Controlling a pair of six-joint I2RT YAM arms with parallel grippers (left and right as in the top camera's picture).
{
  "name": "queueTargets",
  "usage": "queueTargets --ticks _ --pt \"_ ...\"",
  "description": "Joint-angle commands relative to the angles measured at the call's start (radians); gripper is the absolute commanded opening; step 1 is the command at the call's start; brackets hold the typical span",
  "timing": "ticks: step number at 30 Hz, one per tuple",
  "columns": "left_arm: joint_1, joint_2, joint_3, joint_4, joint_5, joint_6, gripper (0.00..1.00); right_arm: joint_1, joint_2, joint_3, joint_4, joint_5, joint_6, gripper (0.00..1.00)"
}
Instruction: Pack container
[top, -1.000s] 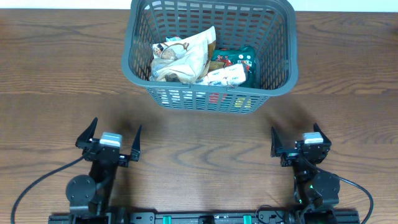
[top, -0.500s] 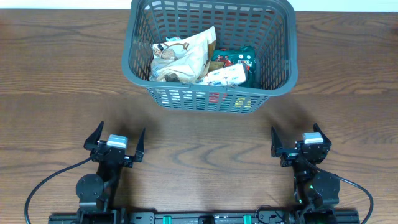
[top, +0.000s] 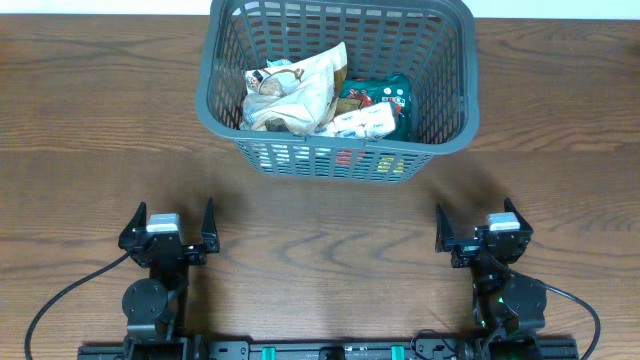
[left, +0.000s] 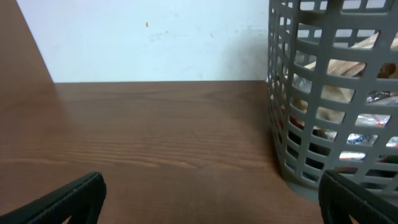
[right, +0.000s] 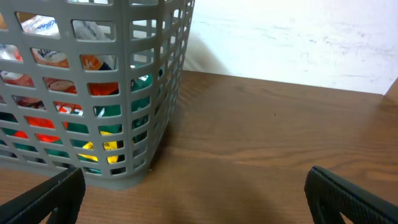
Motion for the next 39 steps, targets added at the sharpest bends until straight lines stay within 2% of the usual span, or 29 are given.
queueTargets --ticks 1,13,39 --pt "-0.003 -0.009 -0.02 -0.037 -0.035 -0.05 0.99 0.01 -0.007 -0.005 0.002 0.01 0.015 0.99" --pt "-0.102 -0.007 -0.02 -0.04 -0.025 -0.045 0.99 0.01 -0.007 -0.005 0.002 0.009 0.015 0.99" --pt "-0.104 -0.007 -0.02 -0.039 -0.025 -0.046 0.99 0.01 -0.007 -0.005 0.002 0.01 0.015 0.99"
